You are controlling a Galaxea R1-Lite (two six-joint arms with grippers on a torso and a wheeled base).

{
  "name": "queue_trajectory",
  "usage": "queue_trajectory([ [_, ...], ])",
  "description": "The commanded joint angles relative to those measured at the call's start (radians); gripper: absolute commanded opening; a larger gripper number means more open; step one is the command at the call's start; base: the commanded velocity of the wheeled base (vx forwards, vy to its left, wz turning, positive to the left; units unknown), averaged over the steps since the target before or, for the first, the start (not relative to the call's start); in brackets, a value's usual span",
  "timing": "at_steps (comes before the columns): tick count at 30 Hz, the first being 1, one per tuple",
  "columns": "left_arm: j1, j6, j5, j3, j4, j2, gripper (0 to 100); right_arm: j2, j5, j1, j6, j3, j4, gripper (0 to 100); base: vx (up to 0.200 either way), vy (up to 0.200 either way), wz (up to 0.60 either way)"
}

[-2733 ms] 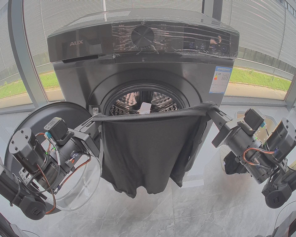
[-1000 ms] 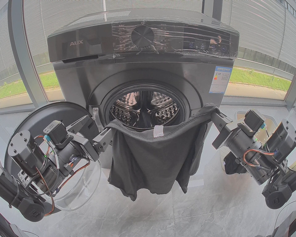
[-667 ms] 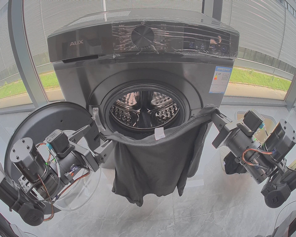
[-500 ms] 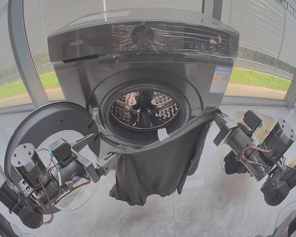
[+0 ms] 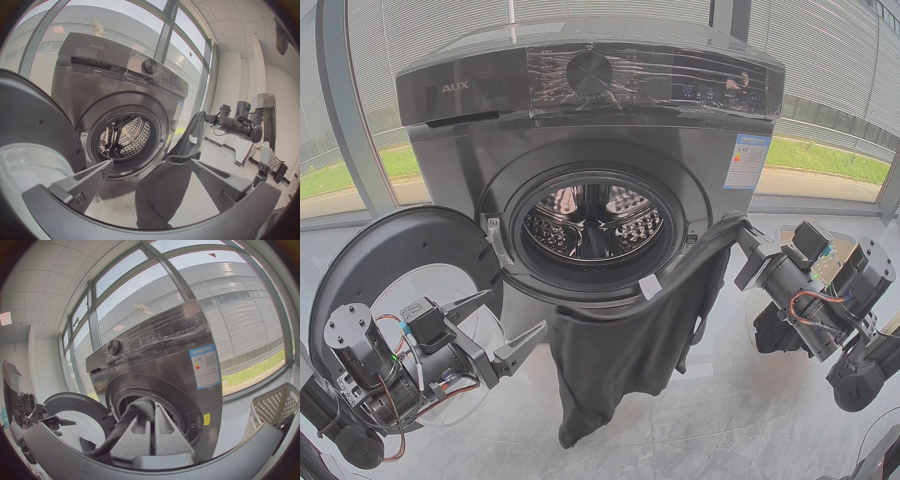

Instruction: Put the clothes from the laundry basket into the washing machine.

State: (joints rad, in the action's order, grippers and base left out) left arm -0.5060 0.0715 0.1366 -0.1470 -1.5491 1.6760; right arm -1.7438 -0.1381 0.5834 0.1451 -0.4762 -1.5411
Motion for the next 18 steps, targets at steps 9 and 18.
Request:
queue_trajectory([
  [9,0.007,-0.01,0.001,0.009,0.0,0.03,100,-0.019,0.005,-0.027,0.002,0.002,-0.001,0,0.0,0.0,0.0],
  [18,-0.049,-0.021,-0.075,-0.072,0.001,0.105,100,-0.008,0.0,0.061,-0.002,-0.022,0.001,0,0.0,0.0,0.0],
])
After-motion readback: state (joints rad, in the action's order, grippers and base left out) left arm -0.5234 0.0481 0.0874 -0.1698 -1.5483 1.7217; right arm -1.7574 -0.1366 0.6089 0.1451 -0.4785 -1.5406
